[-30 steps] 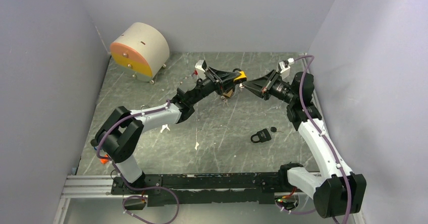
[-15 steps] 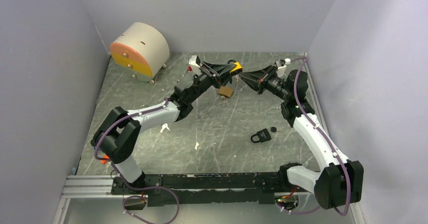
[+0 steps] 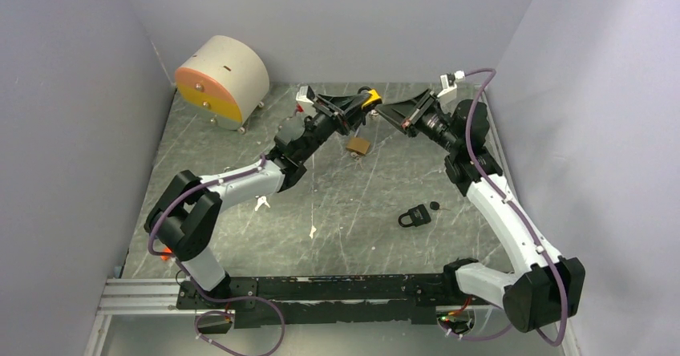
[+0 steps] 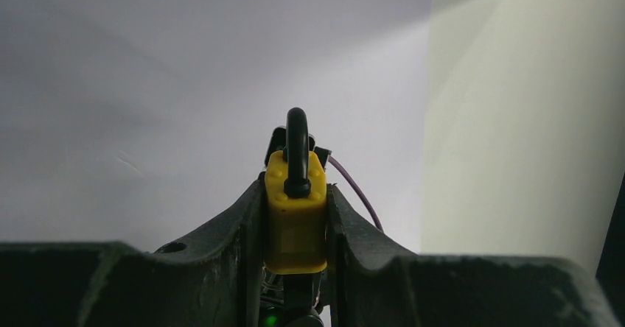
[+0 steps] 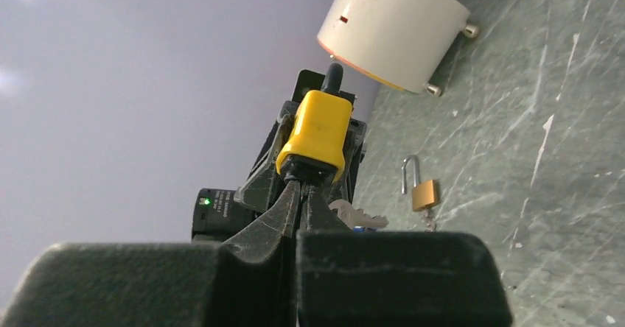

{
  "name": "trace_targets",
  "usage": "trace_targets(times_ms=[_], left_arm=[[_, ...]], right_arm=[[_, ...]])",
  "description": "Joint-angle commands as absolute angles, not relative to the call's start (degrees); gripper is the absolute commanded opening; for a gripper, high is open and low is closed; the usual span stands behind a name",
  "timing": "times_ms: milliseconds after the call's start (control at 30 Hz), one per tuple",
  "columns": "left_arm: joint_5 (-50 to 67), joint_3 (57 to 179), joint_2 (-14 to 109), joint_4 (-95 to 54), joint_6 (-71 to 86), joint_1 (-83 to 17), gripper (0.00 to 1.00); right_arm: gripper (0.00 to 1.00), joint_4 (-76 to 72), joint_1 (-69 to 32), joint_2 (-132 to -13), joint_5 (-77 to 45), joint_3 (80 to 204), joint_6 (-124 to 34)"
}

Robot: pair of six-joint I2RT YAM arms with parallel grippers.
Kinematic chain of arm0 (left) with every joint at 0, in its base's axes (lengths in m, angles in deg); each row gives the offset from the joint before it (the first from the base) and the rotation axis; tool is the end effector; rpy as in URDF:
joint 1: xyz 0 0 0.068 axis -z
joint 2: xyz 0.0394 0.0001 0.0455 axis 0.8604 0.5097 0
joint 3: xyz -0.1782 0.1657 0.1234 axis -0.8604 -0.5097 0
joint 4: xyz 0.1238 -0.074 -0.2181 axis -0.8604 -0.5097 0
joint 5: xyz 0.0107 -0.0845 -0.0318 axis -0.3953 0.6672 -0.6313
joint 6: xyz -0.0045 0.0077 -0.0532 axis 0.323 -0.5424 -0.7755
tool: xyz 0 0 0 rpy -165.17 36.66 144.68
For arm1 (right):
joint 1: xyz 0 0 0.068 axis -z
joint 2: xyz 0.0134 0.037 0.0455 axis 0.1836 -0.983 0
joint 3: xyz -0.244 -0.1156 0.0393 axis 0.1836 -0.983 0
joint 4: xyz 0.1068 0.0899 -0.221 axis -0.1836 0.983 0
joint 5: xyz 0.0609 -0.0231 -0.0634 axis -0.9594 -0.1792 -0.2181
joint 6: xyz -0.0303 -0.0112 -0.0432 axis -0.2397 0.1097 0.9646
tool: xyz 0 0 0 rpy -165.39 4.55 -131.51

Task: Unlock with the key
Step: Unlock the lock.

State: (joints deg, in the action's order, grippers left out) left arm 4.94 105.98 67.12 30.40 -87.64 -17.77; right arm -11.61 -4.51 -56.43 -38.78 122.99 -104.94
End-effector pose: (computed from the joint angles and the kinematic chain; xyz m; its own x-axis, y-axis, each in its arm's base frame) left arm 0.2840 -0.2561 0.3208 -0.7589 -0.6025 0.2473 0.0188 -0.3998 -0.9164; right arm 0.2506 0.0860 0.3777 -0.6455 0.6491 -0.4025 -0.2927 0.2765 0.9153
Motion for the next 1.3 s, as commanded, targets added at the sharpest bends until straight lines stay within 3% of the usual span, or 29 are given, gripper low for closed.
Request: trace_targets(times_ms=[0, 267, 567, 700, 767, 867, 933, 1167, 1267], left_arm=[[15.58, 107.93, 64.66, 36.80, -89.11, -12.70, 0.02], [12.52, 103.82, 61.86, 39.62, -79.17, -12.89, 0.03], [7.74, 99.33, 61.38, 47.50, -74.16, -12.93, 0.02], [7.88, 99.69, 61.17, 48.32, -72.84, -12.86, 0.02], [8.81, 100.46, 61.17, 47.76, -72.54, -12.94, 0.02], [9.53, 100.99, 60.96, 47.66, -72.57, -12.88, 0.03], [9.74, 101.12, 60.53, 47.07, -72.28, -12.92, 0.02], [10.24, 101.19, 59.04, 45.98, -71.55, -12.88, 0.02], [10.36, 101.11, 58.55, 44.96, -71.45, -12.86, 0.02]], right_arm=[[0.00, -9.89, -6.78, -57.77, -33.73, 124.99, -97.39], [0.01, -17.43, -6.30, -57.97, -42.51, 122.28, -119.18], [0.35, -15.69, -5.57, -45.65, -43.41, 115.51, -111.17], [0.53, -24.19, -4.40, -36.86, -43.87, 107.20, -114.21], [0.56, -18.83, -4.28, -35.30, -43.53, 107.78, -110.85], [0.56, -9.74, -4.23, -34.57, -41.27, 109.98, -104.43], [0.50, -5.47, -4.20, -34.11, -39.38, 111.18, -101.45], [0.29, -8.44, -4.18, -35.93, -40.00, 111.92, -100.08], [0.26, -11.56, -4.19, -36.25, -40.11, 112.11, -99.56]])
